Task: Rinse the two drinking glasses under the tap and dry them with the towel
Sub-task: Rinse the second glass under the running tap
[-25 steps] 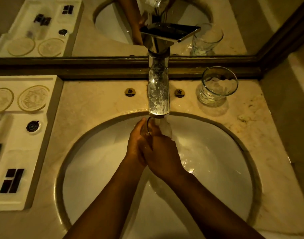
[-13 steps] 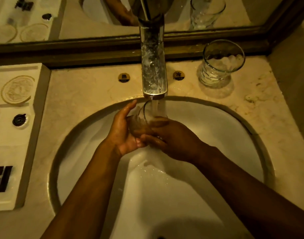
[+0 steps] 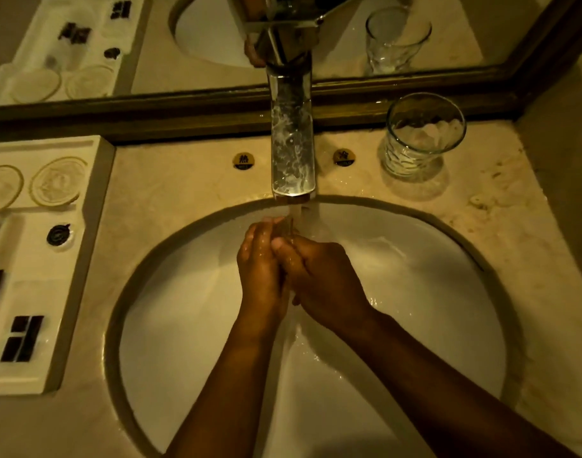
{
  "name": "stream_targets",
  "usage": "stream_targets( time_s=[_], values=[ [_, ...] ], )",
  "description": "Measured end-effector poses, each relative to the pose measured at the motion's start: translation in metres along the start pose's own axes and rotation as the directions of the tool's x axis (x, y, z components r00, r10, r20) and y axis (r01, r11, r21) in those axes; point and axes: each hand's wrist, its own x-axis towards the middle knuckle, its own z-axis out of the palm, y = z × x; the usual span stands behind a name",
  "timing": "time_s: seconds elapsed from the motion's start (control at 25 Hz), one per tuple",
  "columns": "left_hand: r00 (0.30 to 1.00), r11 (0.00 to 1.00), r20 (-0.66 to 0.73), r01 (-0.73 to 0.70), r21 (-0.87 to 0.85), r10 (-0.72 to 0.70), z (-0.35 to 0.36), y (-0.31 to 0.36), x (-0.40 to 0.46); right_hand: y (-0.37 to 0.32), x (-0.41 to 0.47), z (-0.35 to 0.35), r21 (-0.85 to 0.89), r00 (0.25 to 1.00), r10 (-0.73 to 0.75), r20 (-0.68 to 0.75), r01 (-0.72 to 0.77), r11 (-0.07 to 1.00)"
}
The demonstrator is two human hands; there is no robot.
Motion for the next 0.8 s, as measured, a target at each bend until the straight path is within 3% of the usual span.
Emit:
stream_targets(
  time_s=[0.12, 0.24, 0.36, 0.44, 0.52, 0.6, 0.68, 0.8],
  values=[
    [0.96, 0.952, 0.013, 0.28, -0.12, -0.281, -0.006, 0.006, 0.006, 0.01, -0.011, -0.009, -0.281, 0.945, -0.204, 0.254, 0.274, 0.92],
    [0.853, 0.867, 0.164, 0.497, 0.036, -0.496, -0.016, 0.016, 0.009, 0.014, -0.007, -0.018, -0.374, 0.914, -0.247, 0.323, 0.363, 0.854],
    [0.722, 0.775, 0.282, 0.588, 0.231, -0.632, -0.028, 0.017, 0.012, 0.018, 0.003, -0.025, -0.29, 0.898, -0.219, 0.382, 0.342, 0.894],
    [0.698, 0.757, 0.296, 0.579, 0.304, -0.652, -0.035, 0.015, 0.016, 0.021, 0.01, -0.025, -0.188, 0.879, -0.205, 0.43, 0.309, 0.932],
    [0.713, 0.777, 0.307, 0.577, 0.252, -0.63, -0.038, 0.013, 0.018, 0.02, 0.01, -0.02, -0.135, 0.895, -0.183, 0.406, 0.257, 0.957],
    [0.768, 0.832, 0.319, 0.52, 0.196, -0.555, -0.035, 0.014, 0.015, 0.015, 0.005, -0.013, -0.064, 0.956, -0.108, 0.273, 0.13, 0.989],
    [0.849, 0.89, 0.295, 0.362, 0.278, -0.438, -0.03, 0.013, 0.011, 0.007, 0.0, -0.006, 0.04, 0.995, 0.028, 0.092, -0.031, 0.999],
    [0.925, 0.928, 0.261, 0.187, 0.321, -0.277, -0.025, 0.011, 0.002, -0.005, -0.001, 0.004, 0.095, 0.969, 0.209, -0.134, -0.198, 0.976]
  ],
)
